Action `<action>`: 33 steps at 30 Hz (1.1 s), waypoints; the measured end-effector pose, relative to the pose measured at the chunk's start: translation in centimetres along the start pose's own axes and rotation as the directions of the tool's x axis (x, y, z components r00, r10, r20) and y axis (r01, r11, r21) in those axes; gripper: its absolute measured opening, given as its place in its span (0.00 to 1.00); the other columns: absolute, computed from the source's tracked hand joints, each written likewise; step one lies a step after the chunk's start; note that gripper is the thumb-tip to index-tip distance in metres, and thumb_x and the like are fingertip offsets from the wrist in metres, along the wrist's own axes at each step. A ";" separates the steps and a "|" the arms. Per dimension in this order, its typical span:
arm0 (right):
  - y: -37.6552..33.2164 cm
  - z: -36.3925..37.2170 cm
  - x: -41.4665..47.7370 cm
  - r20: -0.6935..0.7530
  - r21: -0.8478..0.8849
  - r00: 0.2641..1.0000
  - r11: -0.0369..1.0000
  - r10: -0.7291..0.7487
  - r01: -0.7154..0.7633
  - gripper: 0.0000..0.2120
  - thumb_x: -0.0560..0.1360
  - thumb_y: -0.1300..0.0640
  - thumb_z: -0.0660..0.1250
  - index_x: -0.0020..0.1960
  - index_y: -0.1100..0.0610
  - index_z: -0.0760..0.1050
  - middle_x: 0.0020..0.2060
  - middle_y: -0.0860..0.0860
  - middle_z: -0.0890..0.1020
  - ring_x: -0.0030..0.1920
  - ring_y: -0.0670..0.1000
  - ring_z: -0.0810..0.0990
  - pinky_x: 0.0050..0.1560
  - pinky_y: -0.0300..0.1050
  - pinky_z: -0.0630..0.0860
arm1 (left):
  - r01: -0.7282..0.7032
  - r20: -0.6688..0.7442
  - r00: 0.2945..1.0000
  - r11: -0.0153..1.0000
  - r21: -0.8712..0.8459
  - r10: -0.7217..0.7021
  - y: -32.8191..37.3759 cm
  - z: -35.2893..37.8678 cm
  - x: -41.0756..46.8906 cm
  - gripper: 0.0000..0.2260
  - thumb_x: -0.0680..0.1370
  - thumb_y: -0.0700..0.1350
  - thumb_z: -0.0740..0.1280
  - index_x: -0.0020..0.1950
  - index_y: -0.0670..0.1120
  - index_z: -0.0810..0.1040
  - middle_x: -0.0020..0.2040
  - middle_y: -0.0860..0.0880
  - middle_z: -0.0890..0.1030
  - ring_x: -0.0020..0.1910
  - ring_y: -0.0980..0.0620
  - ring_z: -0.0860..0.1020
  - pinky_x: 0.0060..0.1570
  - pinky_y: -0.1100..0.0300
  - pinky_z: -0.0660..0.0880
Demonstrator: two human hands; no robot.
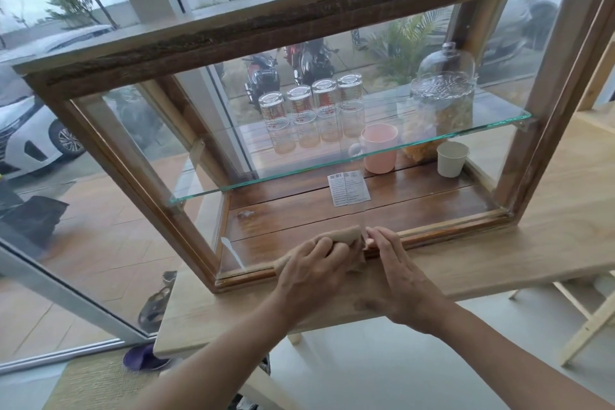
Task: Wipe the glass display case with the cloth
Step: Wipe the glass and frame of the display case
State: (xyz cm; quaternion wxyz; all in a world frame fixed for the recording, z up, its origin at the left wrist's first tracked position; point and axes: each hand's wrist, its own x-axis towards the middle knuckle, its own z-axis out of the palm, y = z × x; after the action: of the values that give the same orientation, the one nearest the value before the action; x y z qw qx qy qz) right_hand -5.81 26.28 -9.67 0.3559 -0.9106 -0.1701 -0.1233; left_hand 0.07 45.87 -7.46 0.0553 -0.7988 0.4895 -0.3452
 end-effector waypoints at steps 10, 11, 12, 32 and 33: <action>0.1 0.0 -0.1 0.003 -0.013 0.999 0.999 0.035 -0.035 0.55 0.63 0.37 0.75 0.76 0.54 0.46 0.72 0.44 0.52 0.74 0.44 0.54 0.72 0.38 0.58 | 0.033 0.010 0.999 0.999 0.042 -0.033 -1.3 -0.4 -3.0 0.14 0.78 0.38 0.62 0.62 0.44 0.80 0.42 0.49 0.76 0.42 0.48 0.70 0.39 0.53 0.76; 0.2 0.0 -0.1 0.006 -0.015 0.999 0.999 0.032 -0.032 0.55 0.63 0.37 0.75 0.76 0.54 0.46 0.72 0.44 0.52 0.74 0.43 0.53 0.73 0.38 0.57 | 0.023 -0.003 1.000 0.999 0.046 -0.023 -1.3 -0.6 -2.0 0.16 0.79 0.37 0.64 0.66 0.44 0.78 0.42 0.49 0.75 0.41 0.48 0.72 0.39 0.53 0.74; 0.2 -0.1 -0.1 0.008 -0.016 1.000 1.000 0.027 -0.026 0.55 0.63 0.37 0.74 0.77 0.54 0.46 0.72 0.44 0.52 0.74 0.43 0.53 0.73 0.37 0.56 | 0.030 -0.042 0.999 0.998 0.056 -0.028 -2.0 -1.5 -1.0 0.17 0.79 0.37 0.65 0.69 0.44 0.75 0.42 0.49 0.75 0.41 0.48 0.73 0.38 0.53 0.73; 0.1 0.0 0.0 0.033 -0.009 0.999 0.999 0.039 -0.038 0.54 0.63 0.36 0.72 0.76 0.47 0.41 0.71 0.36 0.46 0.74 0.41 0.53 0.73 0.39 0.57 | 0.626 -0.391 0.702 0.777 -0.057 -0.595 -2.4 -3.9 1.3 0.16 0.80 0.32 0.59 0.67 0.33 0.74 0.46 0.43 0.72 0.43 0.39 0.75 0.41 0.44 0.77; 0.2 0.0 0.0 0.039 -0.007 0.998 0.999 0.039 -0.039 0.54 0.63 0.36 0.72 0.76 0.48 0.42 0.71 0.37 0.47 0.74 0.42 0.54 0.73 0.41 0.59 | 0.597 -0.382 0.721 0.798 -0.082 -0.578 -1.5 -3.5 2.3 0.16 0.83 0.35 0.55 0.66 0.33 0.75 0.45 0.43 0.72 0.43 0.40 0.75 0.40 0.45 0.77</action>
State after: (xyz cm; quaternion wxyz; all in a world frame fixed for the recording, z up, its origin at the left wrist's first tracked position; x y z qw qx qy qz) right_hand -5.71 26.18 -9.75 0.3522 -0.9171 -0.1587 -0.0990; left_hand -0.27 45.63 -2.97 -0.1362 -0.8261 0.2038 -0.5074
